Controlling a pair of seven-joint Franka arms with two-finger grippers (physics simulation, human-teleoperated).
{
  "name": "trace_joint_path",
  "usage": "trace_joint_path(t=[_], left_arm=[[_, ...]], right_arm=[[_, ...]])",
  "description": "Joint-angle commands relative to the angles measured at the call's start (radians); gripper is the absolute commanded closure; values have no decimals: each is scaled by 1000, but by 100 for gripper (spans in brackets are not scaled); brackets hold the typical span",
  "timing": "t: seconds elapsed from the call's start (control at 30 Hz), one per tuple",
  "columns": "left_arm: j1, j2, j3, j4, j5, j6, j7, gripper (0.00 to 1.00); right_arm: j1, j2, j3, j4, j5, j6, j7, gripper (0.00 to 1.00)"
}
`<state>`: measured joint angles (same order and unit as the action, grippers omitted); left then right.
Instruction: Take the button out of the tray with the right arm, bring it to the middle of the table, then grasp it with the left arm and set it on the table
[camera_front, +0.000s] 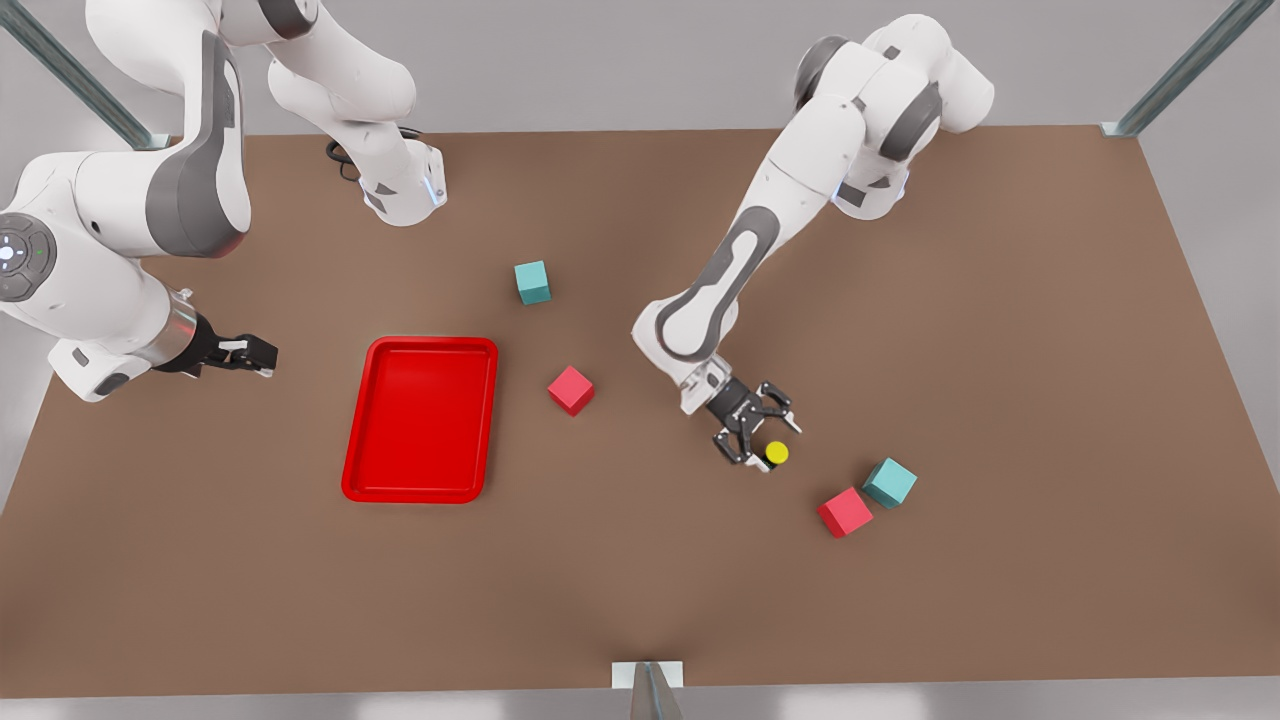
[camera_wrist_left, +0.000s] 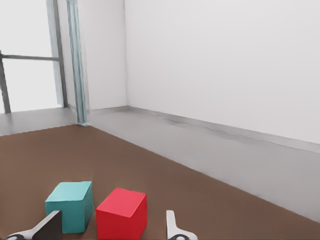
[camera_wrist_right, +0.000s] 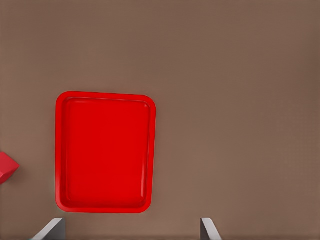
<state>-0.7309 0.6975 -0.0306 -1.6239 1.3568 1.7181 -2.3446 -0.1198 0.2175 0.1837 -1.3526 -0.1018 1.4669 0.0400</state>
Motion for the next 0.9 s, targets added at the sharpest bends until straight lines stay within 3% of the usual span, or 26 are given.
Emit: trace_joint_path(t=[0.0,0.03,0.07,0.1,0.17,0.2,0.27,0.33,0.87], left_arm=[[5,-131,23,36,-412,-5,1310,0],[10,-141,93,155,-771,-27,1717,0],[76,-138,202,336,-1193,-177,2131,0],[194,-138,238,433,-1360,-302,2350,0],[306,-222,233,535,-1390,-379,2470,0],[330,-392,230,455,-1380,-370,2447,0],[380,-526,189,328,-1380,-312,2450,0],[384,-529,173,266,-1380,-253,2452,0],[398,-529,132,268,-1380,-278,2458,0]], right_arm=[[0,-1,0,0,1,0,0,0],[0,-1,0,1,1,0,0,0],[0,-1,0,0,1,0,0,0],[2,-1,0,0,1,0,6,0],[3,0,0,0,7,0,12,0],[2,14,0,-2,1,1,5,0],[-3,40,0,0,1,1,3,0],[-6,45,0,1,4,1,6,0],[-18,71,-3,3,-7,13,14,0]])
